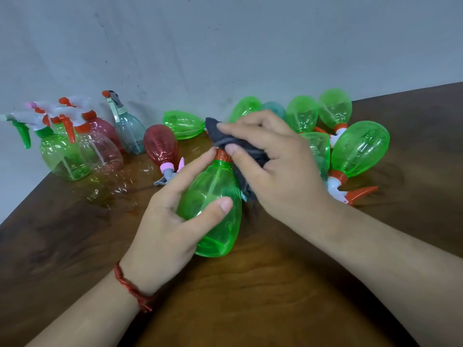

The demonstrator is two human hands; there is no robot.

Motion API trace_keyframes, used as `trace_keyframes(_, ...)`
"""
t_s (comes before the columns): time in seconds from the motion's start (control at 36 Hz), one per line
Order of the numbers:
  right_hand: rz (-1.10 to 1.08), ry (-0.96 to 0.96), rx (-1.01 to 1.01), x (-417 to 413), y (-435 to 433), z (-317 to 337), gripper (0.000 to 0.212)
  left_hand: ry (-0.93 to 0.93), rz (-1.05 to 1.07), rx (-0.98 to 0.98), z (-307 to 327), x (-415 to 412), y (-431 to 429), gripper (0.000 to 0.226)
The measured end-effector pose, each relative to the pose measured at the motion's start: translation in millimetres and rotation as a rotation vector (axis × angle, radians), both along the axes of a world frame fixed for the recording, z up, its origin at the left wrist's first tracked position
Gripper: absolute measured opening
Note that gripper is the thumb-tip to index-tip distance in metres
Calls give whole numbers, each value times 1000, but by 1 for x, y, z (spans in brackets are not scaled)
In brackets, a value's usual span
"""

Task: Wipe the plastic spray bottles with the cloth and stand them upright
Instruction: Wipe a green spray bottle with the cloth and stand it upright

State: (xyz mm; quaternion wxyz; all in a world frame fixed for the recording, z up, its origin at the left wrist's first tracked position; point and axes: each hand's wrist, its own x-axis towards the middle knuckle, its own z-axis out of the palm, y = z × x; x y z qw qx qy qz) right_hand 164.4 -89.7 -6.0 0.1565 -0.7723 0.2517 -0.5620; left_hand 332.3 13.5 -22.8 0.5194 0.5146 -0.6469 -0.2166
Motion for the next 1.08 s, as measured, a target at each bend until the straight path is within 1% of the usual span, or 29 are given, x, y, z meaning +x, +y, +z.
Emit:
trace_keyframes(0.08,-6,25,-51,-3,-2,3,29,-37,-1,-1,1,2,0,66)
trace_keyframes(0.19,-154,-19,-2,-15,-16,6,29,-37,-8,-10,4,1,1,68)
trace_keyframes(0.25,-114,-24,-11,-11,-13,2,28,-53,-7,-3,3,0,1,68)
trace_keyframes(0.33,42,-5,-17,0,-4,-3,28,-47,0,23,1,3,-1,68)
trace_keyframes(0.39,57,19,-37,1,-4,-3,28,-62,0,25,2,4,-2,68)
trace_keyframes(0.47,-52,-22,-19,-7,-11,2,28,-18,-7,11,4,5,-1,66)
trace_keyframes(0.56,-160,-85,65,-16,-15,7,29,25,-14,-5,5,5,0,67)
trace_keyframes(0.61,-128,-86,106,-14,-14,7,29,52,-7,-11,7,6,0,68)
trace_keyframes(0.69,-23,-32,123,-6,-9,2,28,143,27,-40,10,12,1,66)
trace_keyframes(0.75,12,-12,140,-3,-7,1,26,179,40,-53,12,18,1,67)
trace_keyframes(0.89,-1,-148,120,-9,-6,7,28,167,21,-27,11,16,1,68)
trace_keyframes(0.97,27,-86,119,-8,-9,4,29,200,1,-14,10,17,1,68)
trace_keyframes(1.03,73,-32,156,-7,-10,0,27,221,10,-17,10,22,-1,67)
trace_keyframes(1.08,94,-37,186,-8,-9,1,25,249,20,-25,11,26,-1,66)
